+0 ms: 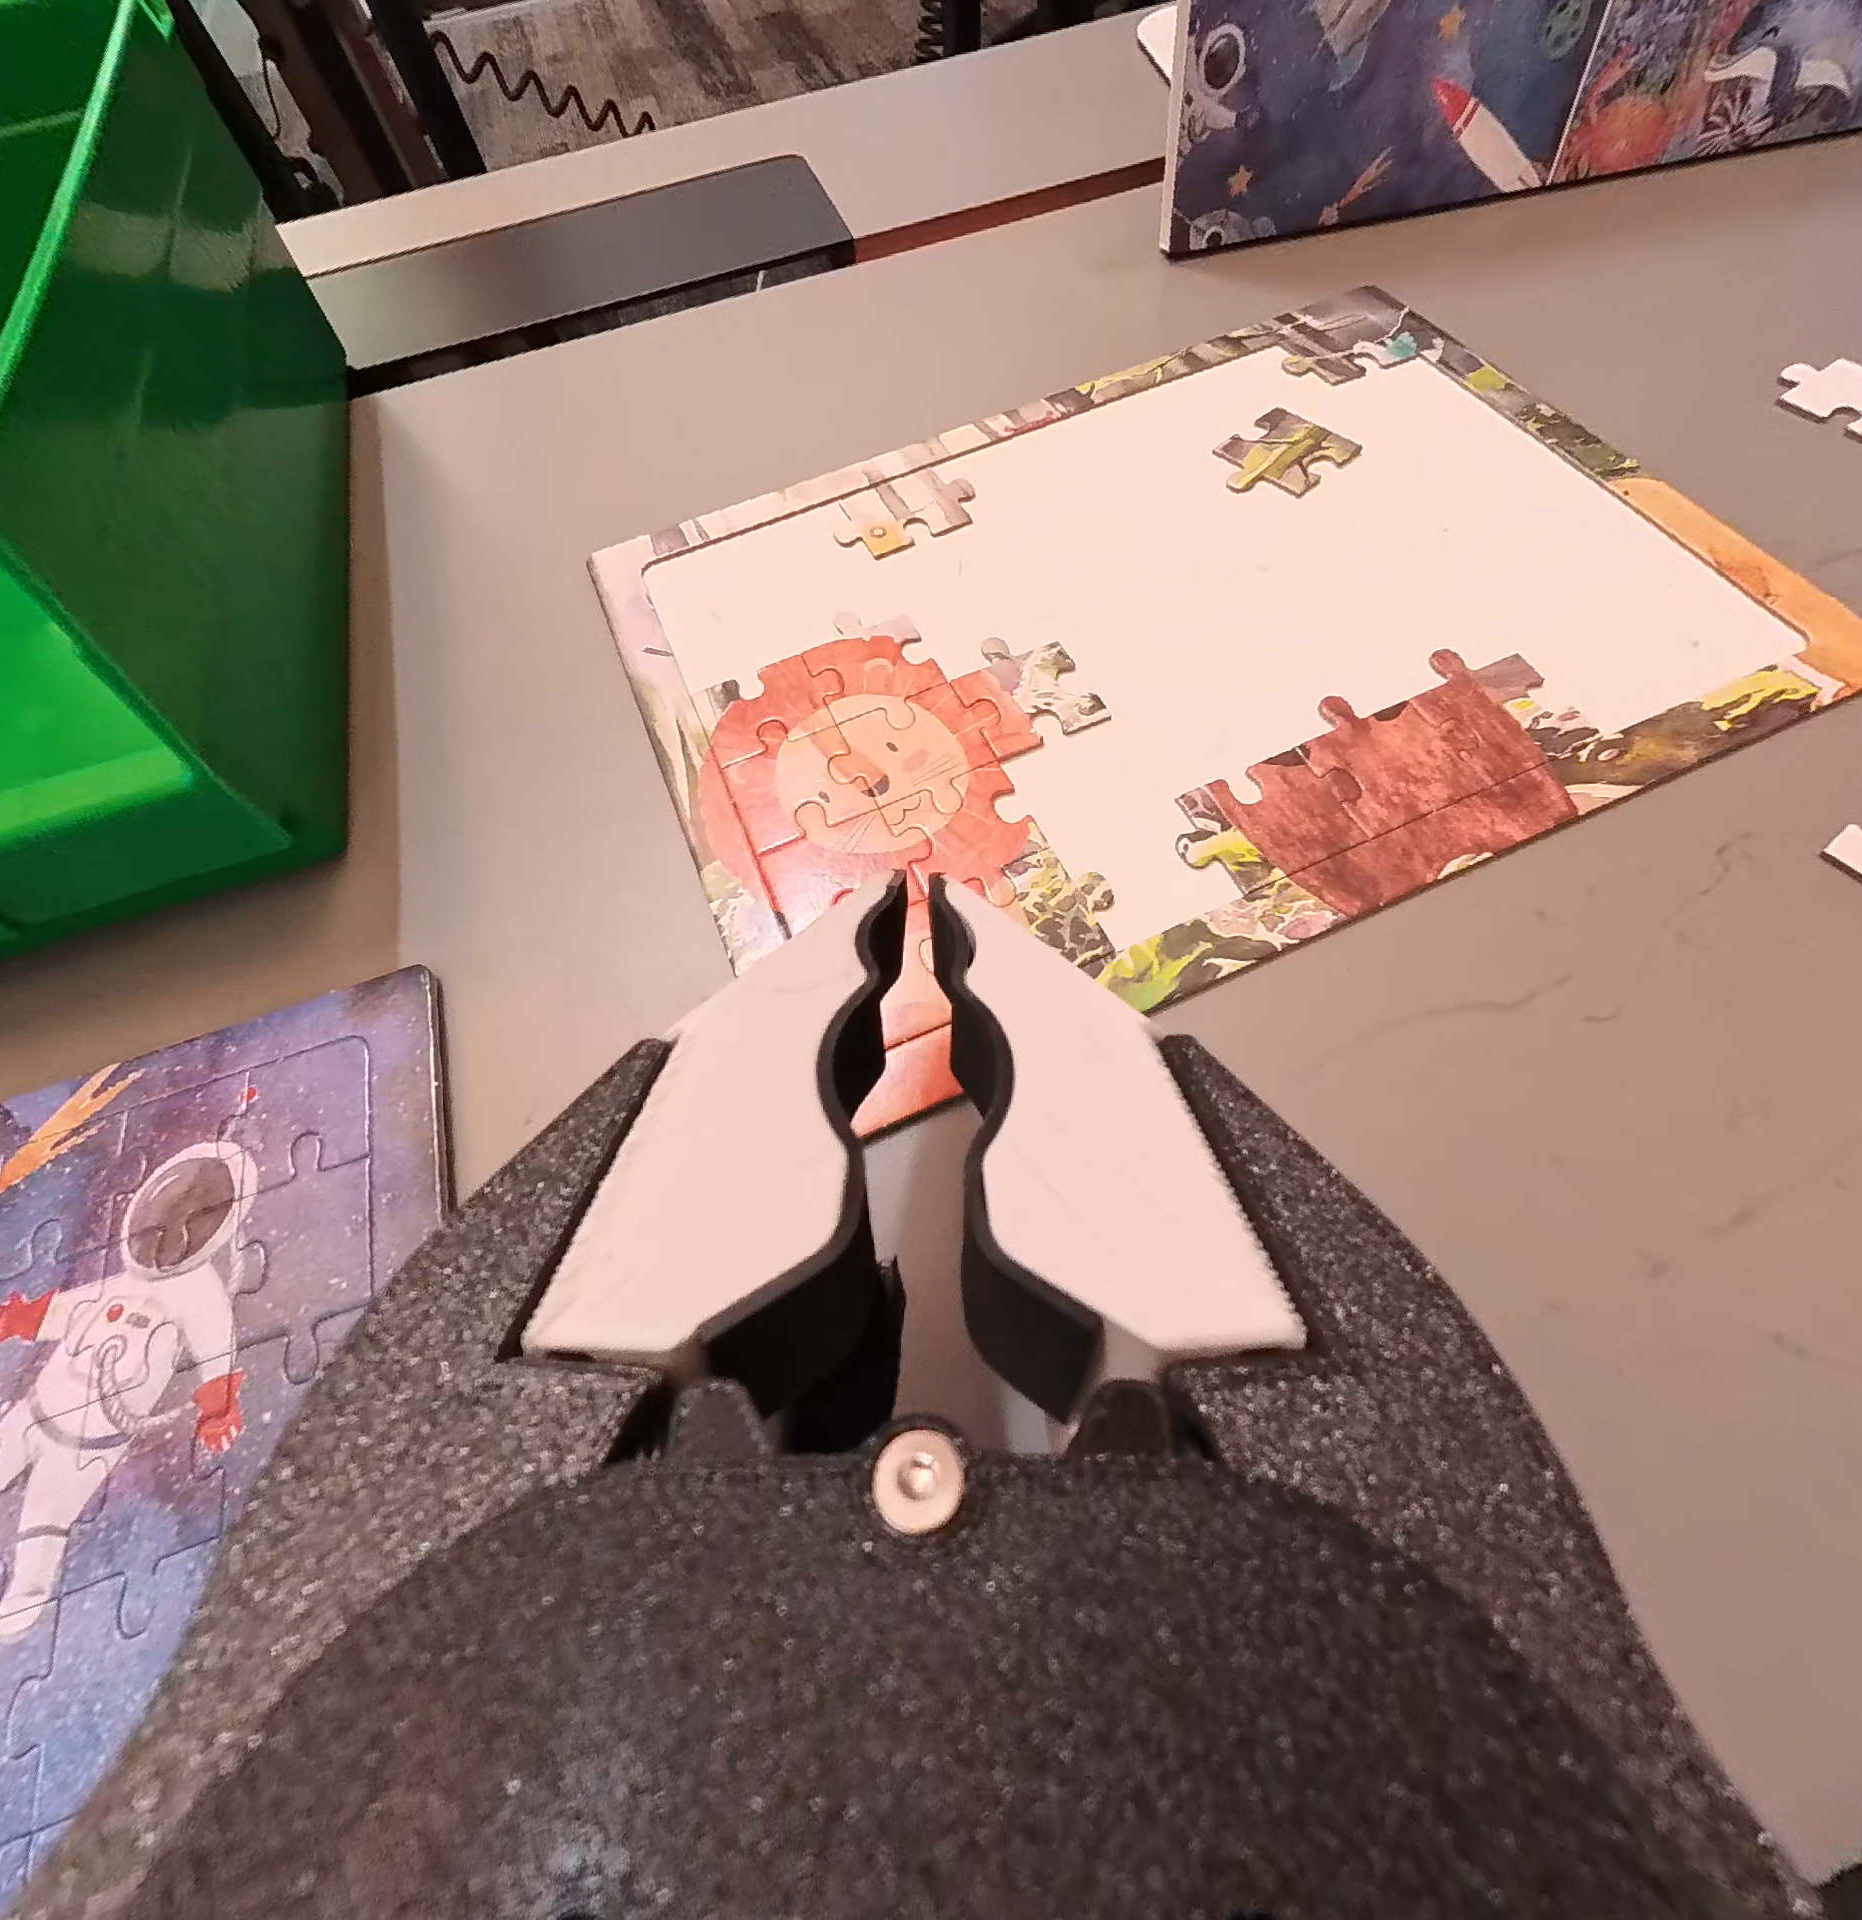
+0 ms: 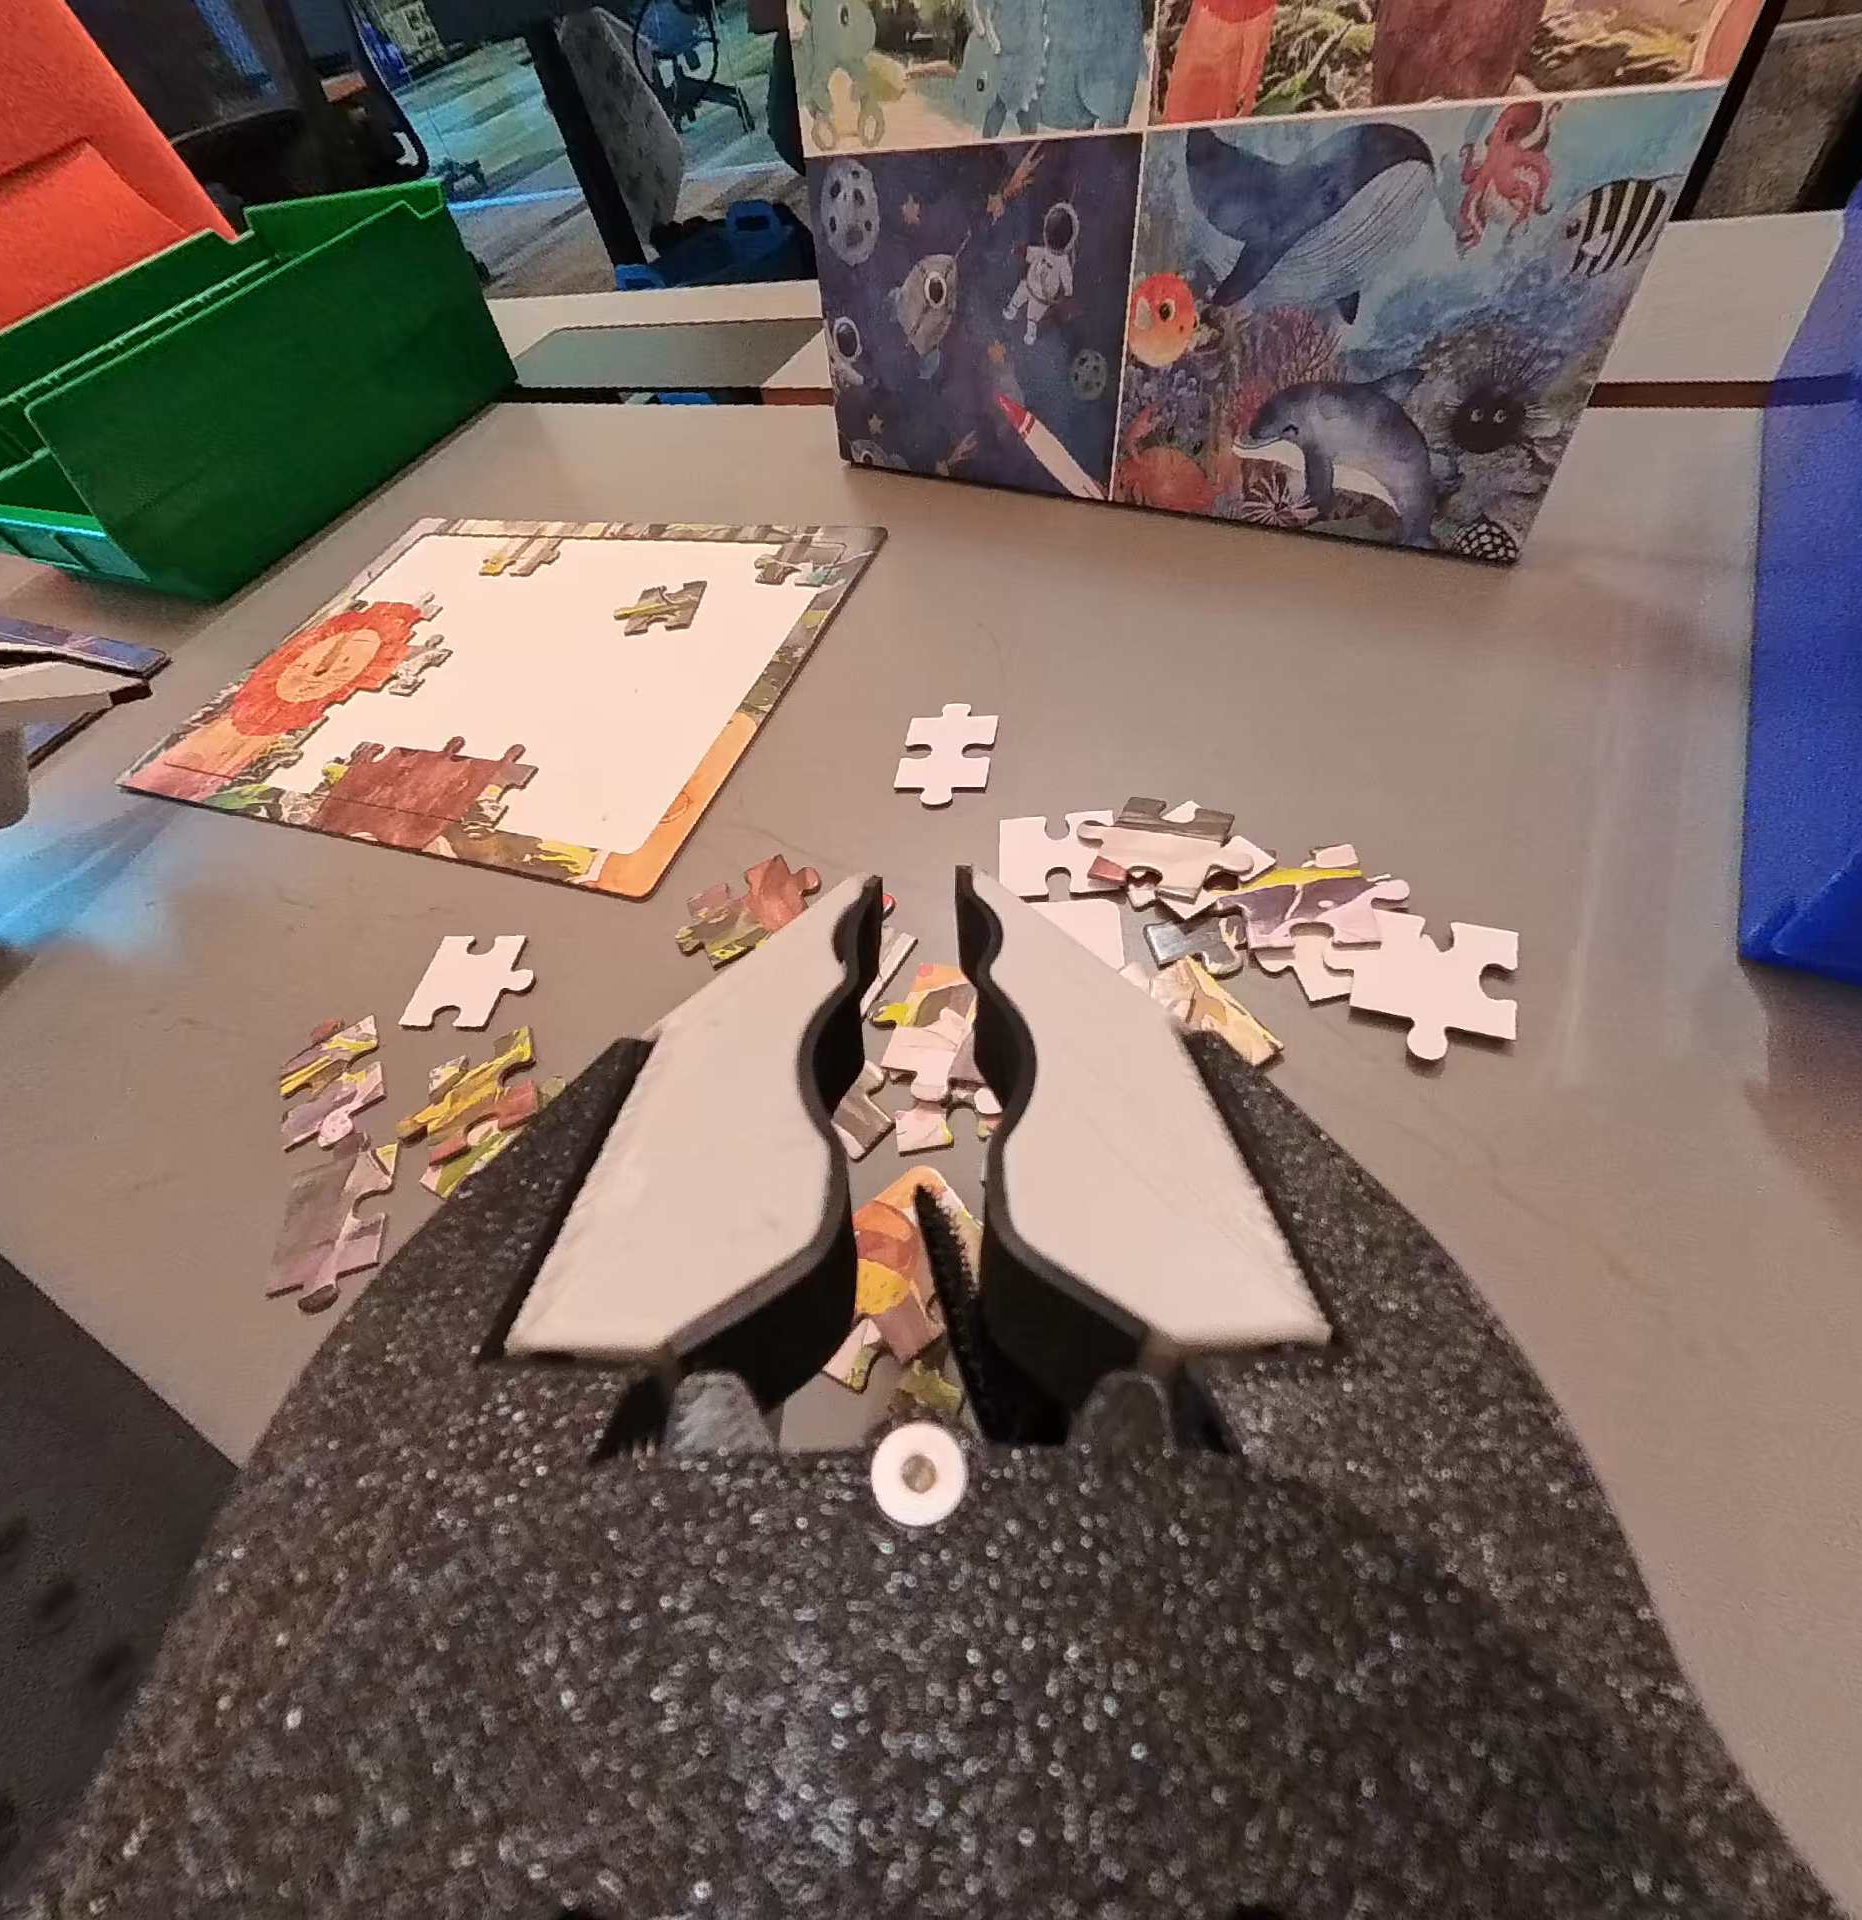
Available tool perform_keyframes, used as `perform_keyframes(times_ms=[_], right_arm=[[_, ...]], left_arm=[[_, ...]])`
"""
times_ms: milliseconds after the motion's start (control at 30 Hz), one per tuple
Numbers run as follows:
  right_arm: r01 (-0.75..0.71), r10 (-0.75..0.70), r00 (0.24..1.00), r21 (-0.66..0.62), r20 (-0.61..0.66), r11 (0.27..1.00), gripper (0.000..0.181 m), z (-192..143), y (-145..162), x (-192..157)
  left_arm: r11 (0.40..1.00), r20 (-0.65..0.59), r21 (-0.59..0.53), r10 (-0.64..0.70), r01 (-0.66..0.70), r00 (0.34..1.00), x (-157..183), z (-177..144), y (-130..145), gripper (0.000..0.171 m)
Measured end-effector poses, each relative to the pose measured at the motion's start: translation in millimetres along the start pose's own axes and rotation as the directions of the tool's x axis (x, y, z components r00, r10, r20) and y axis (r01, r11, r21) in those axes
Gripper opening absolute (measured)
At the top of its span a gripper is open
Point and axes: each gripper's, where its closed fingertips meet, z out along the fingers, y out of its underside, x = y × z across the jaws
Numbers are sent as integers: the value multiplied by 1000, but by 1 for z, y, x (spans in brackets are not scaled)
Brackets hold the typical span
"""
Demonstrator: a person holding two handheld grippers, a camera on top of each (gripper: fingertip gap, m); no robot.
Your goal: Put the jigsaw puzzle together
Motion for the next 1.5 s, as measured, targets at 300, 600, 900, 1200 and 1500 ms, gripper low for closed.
perform_keyframes(times_ms=[300,600,900,1200,1500], right_arm=[[1,-1,1000,-14,0,1000,14,2,3,0],[176,-193,975,-155,-107,972,20,-16,12,20],[260,-211,965,-470,155,844,34,-48,79,6],[258,-236,966,-475,106,841,44,-25,82,9],[224,-187,974,-412,129,883,39,-21,55,1]], left_arm=[[1000,-3,-3,-6,6,1000,0,0,1,4],[1000,-9,-7,-23,23,1000,-1,1,2,3],[1000,-18,-14,-20,20,1000,0,1,3,4],[1000,-21,-21,-19,19,1000,1,2,4,4],[999,-23,-32,-12,11,1000,2,3,5,4]])
